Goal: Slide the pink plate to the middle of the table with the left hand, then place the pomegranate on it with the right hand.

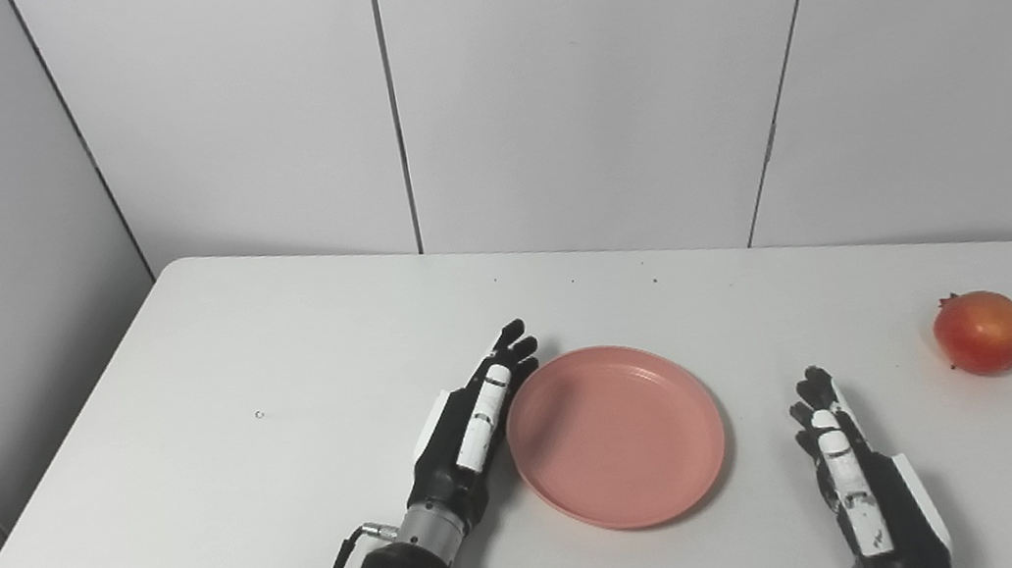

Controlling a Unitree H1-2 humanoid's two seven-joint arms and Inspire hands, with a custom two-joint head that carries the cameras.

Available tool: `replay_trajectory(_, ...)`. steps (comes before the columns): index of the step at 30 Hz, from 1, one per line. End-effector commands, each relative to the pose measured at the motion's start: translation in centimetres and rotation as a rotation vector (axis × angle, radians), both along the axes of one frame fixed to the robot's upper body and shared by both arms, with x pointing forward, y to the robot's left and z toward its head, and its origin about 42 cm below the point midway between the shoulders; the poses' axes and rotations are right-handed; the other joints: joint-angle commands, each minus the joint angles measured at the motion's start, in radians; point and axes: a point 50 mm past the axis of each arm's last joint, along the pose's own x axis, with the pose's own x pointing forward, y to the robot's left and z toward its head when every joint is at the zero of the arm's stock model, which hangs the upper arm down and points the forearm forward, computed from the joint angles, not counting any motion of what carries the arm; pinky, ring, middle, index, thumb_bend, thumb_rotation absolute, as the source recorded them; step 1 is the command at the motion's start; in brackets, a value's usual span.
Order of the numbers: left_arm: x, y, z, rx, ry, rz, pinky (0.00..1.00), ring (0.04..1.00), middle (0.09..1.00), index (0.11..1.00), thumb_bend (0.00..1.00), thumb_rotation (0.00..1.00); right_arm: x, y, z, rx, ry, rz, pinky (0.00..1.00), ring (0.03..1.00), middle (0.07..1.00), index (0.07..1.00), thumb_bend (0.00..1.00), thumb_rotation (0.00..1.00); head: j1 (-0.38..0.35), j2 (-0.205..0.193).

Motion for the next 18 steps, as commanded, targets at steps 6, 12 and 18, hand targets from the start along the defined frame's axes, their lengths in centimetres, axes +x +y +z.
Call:
replay_trajectory(6, -0.85, -1.77, 0.26, -0.016, 0.005, -0.078, 0.98, 0.951, 0.957, 0.945, 0.43, 1.00, 0.52, 0.59, 1.79, 0.000, -0.056, -0.002, 0.99, 0.979, 0.992, 0.996, 0.29, 1.00, -0.016, 0.008)
replay_trajectory(12, -1.09, -1.72, -0.10, -0.012, 0.017, -0.077, 0.98, 0.958, 0.962, 0.953, 0.44, 1.00, 0.54, 0.77, 1.98, -0.015, -0.065, -0.006, 0.98, 0.974, 0.989, 0.991, 0.28, 1.00, -0.043, 0.012)
replay_trajectory(18, -1.14, -1.46, -0.28, -0.015, 0.030, -0.066, 0.97, 0.958, 0.964, 0.958, 0.44, 1.00, 0.71, 0.51, 2.39, -0.001, -0.073, -0.033, 0.97, 0.971, 0.986, 0.991, 0.27, 1.00, -0.093, 0.015)
